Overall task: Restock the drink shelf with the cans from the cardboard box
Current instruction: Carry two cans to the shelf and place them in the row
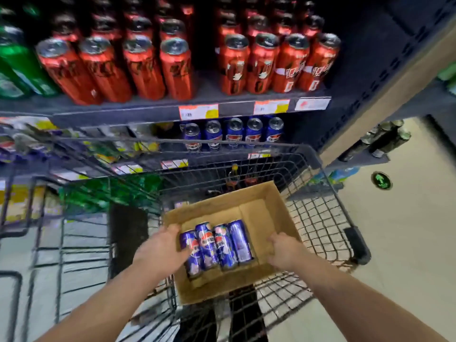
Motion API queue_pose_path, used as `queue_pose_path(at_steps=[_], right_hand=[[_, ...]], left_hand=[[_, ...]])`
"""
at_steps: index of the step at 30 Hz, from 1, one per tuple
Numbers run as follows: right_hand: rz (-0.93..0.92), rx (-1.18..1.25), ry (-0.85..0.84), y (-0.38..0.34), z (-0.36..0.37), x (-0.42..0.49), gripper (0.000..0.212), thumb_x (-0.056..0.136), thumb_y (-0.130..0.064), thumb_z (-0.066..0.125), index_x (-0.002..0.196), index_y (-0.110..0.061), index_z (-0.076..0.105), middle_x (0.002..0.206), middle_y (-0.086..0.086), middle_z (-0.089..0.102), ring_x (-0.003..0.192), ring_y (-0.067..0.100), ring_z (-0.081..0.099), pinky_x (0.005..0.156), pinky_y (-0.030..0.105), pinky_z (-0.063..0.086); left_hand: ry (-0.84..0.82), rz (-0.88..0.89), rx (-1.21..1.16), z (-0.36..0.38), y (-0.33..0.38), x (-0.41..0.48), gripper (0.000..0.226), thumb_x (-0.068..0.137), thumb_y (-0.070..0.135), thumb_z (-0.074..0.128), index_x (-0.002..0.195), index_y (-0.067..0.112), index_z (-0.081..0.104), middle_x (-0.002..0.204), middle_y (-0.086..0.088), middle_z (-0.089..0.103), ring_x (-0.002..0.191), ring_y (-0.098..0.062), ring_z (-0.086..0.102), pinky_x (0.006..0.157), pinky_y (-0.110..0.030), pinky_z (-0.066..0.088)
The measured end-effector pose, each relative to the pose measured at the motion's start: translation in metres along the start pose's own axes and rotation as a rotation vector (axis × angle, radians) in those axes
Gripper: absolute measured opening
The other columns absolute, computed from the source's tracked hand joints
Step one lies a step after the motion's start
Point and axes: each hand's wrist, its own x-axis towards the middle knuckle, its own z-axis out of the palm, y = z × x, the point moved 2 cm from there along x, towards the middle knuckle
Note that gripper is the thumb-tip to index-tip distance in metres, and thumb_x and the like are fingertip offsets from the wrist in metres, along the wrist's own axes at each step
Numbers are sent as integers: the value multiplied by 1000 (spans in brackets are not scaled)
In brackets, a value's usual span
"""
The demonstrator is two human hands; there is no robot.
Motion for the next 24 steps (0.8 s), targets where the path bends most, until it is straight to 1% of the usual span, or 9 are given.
queue_pose_path(at_steps=[3, 6, 12, 13, 15, 16, 18, 20, 24], right_hand=[[10, 19, -65, 7, 13, 56, 50, 82, -40, 57, 125, -15, 53, 127, 9, 56, 115, 27, 55, 100, 36, 46], [-15, -12, -155, 3, 31, 105, 55, 90, -35, 51, 137, -9, 41, 140, 13, 48, 127, 27, 47, 106, 33, 39], [21, 173, -150, -9, 67, 173, 60, 90, -24, 58, 139, -2, 32, 140, 16, 43, 128, 27, 46, 101, 30, 38], [14, 279, -153, -10, 75, 182, 61, 90, -19, 59, 140, 1, 29, 140, 15, 42, 124, 23, 51, 97, 26, 43], [-35, 376, -140, -7, 90, 196, 57, 90, -2, 55, 138, 8, 29, 131, 12, 42, 107, 9, 62, 75, 10, 51], [-39, 372, -94, -3, 98, 204, 60, 83, 0, 62, 136, 8, 35, 127, 17, 48, 107, 13, 62, 73, 10, 51], [28, 417, -99, 3, 114, 215, 70, 69, -13, 79, 130, -2, 46, 123, 14, 58, 113, 23, 59, 86, 17, 44], [93, 428, -126, 7, 123, 221, 72, 71, -26, 79, 131, -10, 44, 124, 8, 59, 114, 25, 57, 81, 18, 36], [85, 486, -119, 8, 111, 213, 68, 76, -27, 74, 132, -10, 38, 126, 9, 58, 115, 27, 56, 81, 23, 39]], left_hand=[[-31, -86, -76, 26, 0, 23, 48, 78, 47, 59, 120, 27, 50, 116, -5, 58, 110, -25, 59, 91, -36, 49], [-53, -134, -110, 55, 2, 46, 39, 78, 46, 55, 114, 31, 52, 114, -2, 58, 105, -25, 61, 87, -36, 51], [-90, -158, -86, 114, 9, 95, 57, 85, 41, 55, 136, 24, 35, 135, -6, 44, 121, -29, 50, 95, -38, 46], [-97, -164, -92, 123, 9, 102, 59, 86, 42, 54, 137, 24, 33, 138, -5, 42, 123, -29, 48, 96, -38, 46], [-107, -162, -123, 140, 7, 113, 60, 85, 41, 55, 139, 25, 32, 144, -3, 38, 128, -28, 44, 100, -38, 43], [-119, -156, -134, 148, 6, 118, 61, 85, 41, 55, 139, 26, 31, 146, -2, 36, 129, -27, 43, 102, -38, 42], [-158, -161, -140, 158, 3, 124, 62, 85, 41, 55, 140, 27, 30, 147, -1, 34, 129, -26, 43, 103, -39, 42], [-183, -182, -163, 166, 0, 128, 63, 85, 40, 56, 141, 27, 30, 146, -1, 35, 127, -25, 44, 102, -39, 43], [-206, -210, -240, 171, -2, 127, 61, 85, 37, 58, 140, 27, 33, 143, -1, 40, 125, -25, 47, 101, -38, 43]])
